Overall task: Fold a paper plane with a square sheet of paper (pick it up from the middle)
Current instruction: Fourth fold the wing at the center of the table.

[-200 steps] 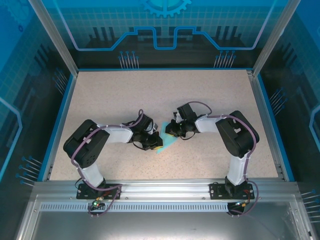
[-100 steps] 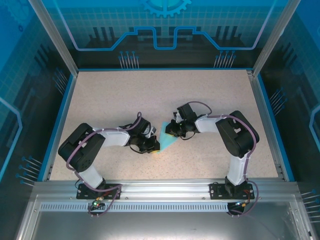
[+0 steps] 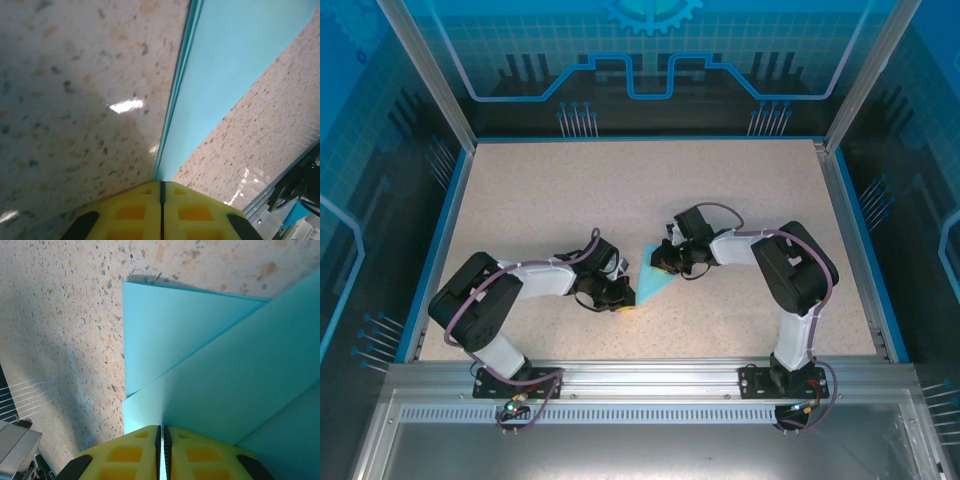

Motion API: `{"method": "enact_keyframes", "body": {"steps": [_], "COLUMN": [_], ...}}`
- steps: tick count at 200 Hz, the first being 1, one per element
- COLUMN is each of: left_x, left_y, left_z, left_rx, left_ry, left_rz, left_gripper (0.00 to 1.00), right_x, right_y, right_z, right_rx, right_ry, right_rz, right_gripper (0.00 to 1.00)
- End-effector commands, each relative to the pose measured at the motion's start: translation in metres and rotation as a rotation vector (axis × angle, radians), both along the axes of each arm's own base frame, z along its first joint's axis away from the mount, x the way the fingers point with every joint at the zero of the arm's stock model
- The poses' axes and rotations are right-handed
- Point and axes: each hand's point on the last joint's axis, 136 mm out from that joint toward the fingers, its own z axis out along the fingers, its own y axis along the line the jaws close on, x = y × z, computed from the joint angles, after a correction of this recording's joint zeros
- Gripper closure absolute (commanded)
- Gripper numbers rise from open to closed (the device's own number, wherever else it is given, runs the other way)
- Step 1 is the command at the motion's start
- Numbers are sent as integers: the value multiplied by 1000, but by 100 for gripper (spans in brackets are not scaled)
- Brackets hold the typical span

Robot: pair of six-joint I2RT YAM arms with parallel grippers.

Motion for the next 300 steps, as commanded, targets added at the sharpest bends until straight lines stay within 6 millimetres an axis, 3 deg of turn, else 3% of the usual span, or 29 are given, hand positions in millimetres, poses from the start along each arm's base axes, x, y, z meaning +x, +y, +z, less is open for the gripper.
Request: {"method": "enact_keyframes", "body": {"steps": [1,34,70,103,142,159,205,300], "left_x": [-27,-11,19,47,68,74,82,92], "left_y": [20,14,10,0,-12,-14,-9,-11], "left_z": [-9,19,49,61,57,49,39,28], "left_rx": [85,60,51,54,74,92,166,203], "left_ry": [90,-14,-148,-206,-207,-201,-201,-182], "left_rz": [1,-2,37,54,33,33,15,20], "left_gripper": [93,92,89,87,87,87,86,80], "right_x": [-16,-12,2,5,-2,-16,-32,-37], "right_y": [-13,-6,3,-10,-53,-69,-67,-49], "right_z": [-24,-11,28,52,48,35,28,11], "right_rx": [-95,-62,-19,-58,-111,-103,-59,-45], "right_ry": [56,17,-89,-151,-110,-61,-16,39], "right_rz": [11,37,63,43,-90,-136,-125,-103], "right_gripper": [85,84,80,75,71,68,65,63]}}
